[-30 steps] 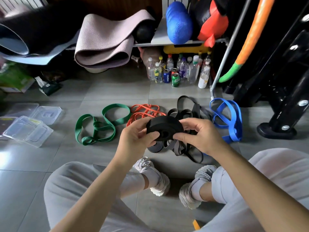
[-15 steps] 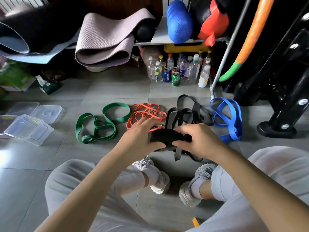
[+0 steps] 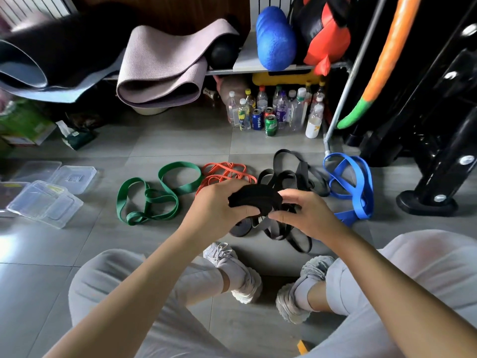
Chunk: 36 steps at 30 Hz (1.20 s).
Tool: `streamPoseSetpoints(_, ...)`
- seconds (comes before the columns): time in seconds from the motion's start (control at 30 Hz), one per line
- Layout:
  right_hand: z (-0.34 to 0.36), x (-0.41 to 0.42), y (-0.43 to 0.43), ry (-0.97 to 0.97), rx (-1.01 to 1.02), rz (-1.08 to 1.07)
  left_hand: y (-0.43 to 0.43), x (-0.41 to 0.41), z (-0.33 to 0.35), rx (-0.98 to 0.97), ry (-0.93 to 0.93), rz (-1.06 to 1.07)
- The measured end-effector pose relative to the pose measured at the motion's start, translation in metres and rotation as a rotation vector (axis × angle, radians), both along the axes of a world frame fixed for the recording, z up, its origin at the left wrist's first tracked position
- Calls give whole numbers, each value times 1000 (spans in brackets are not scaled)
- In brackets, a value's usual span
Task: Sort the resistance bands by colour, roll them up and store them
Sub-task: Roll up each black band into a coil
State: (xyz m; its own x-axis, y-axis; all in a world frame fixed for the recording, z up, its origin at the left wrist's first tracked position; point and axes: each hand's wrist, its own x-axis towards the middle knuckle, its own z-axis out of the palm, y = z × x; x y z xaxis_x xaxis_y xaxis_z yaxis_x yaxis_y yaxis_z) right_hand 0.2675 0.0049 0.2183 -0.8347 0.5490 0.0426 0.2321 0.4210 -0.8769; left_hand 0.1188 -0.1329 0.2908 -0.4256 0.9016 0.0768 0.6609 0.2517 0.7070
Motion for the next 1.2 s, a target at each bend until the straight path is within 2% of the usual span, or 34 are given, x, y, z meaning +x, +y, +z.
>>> streamPoseSetpoints(0.17,-1,-9,17,-97,39,14,13,-10,2,172,-253,67)
streamPoseSetpoints(0.27,-17,-18,41,-189,25,-24,31,-19,14,272,-341,88)
streamPoseSetpoints(0.4,-56,-29,66,-298,-108,-96,58,-38,32,452,-493,84)
streamPoseSetpoints(0.57,-96,-54,101,-352,-210,-221,103,-63,45,495,-545,3)
streamPoseSetpoints(0.7,-136,-59,133,-532,-261,-307,140,-89,34,432,-498,18)
streamPoseSetpoints(0.87,-185,-48,165,-839,-175,-262,159,-121,-11,234,-393,140)
streamPoseSetpoints(1.03,-232,-58,198,-917,-111,-237,163,-144,-44,100,-300,153)
streamPoseSetpoints(1.13,-249,-73,201,-912,-8,-90,158,-163,-53,20,-263,223)
streamPoseSetpoints(1.2,-260,-79,193,-930,-76,28,156,-176,-59,-47,-279,249)
